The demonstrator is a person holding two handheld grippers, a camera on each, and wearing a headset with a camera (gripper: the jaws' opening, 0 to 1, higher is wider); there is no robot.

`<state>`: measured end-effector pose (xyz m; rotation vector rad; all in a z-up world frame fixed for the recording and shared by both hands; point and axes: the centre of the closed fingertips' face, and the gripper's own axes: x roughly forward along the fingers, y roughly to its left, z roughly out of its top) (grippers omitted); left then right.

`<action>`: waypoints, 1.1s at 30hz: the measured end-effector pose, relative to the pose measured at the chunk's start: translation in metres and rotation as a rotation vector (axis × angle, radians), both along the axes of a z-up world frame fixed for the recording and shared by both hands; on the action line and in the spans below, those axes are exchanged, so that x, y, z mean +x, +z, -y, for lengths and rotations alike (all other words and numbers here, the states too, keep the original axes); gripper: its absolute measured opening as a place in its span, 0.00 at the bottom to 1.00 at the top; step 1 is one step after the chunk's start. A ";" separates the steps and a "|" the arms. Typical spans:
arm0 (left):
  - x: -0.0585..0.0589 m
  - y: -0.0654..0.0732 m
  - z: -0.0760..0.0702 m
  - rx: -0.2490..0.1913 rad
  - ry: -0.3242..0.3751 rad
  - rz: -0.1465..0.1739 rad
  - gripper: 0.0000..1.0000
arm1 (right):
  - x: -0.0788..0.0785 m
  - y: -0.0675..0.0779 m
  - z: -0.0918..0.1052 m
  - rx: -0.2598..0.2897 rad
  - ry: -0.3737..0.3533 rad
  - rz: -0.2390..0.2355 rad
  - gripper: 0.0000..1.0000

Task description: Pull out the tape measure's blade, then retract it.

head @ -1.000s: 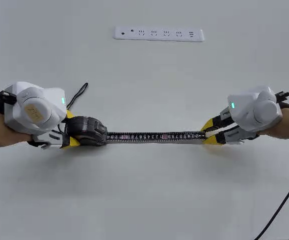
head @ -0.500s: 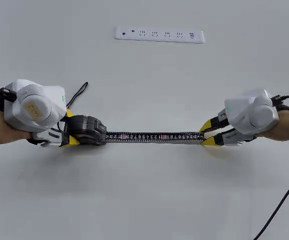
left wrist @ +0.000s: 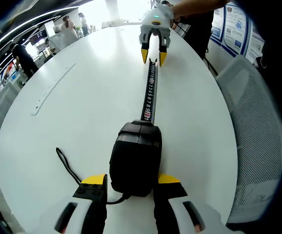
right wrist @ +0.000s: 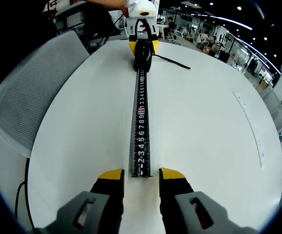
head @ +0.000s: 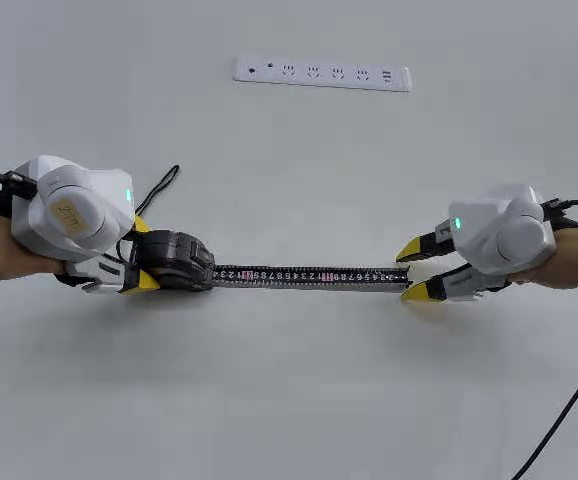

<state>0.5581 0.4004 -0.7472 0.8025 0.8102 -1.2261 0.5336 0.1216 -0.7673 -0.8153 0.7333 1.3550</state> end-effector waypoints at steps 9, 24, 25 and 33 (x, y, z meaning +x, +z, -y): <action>0.000 0.010 -0.015 -0.054 0.074 0.007 0.44 | -0.004 0.009 0.001 0.021 -0.083 -0.001 0.46; -0.009 0.036 -0.015 -0.234 0.197 0.043 0.75 | -0.012 0.028 0.011 0.090 -0.294 0.048 0.93; -0.009 0.036 -0.016 -0.237 0.205 0.049 0.78 | -0.012 0.029 0.011 0.099 -0.302 0.052 0.95; -0.015 0.048 -0.021 -0.315 0.308 0.063 0.87 | -0.013 0.045 0.010 0.197 -0.434 0.055 1.00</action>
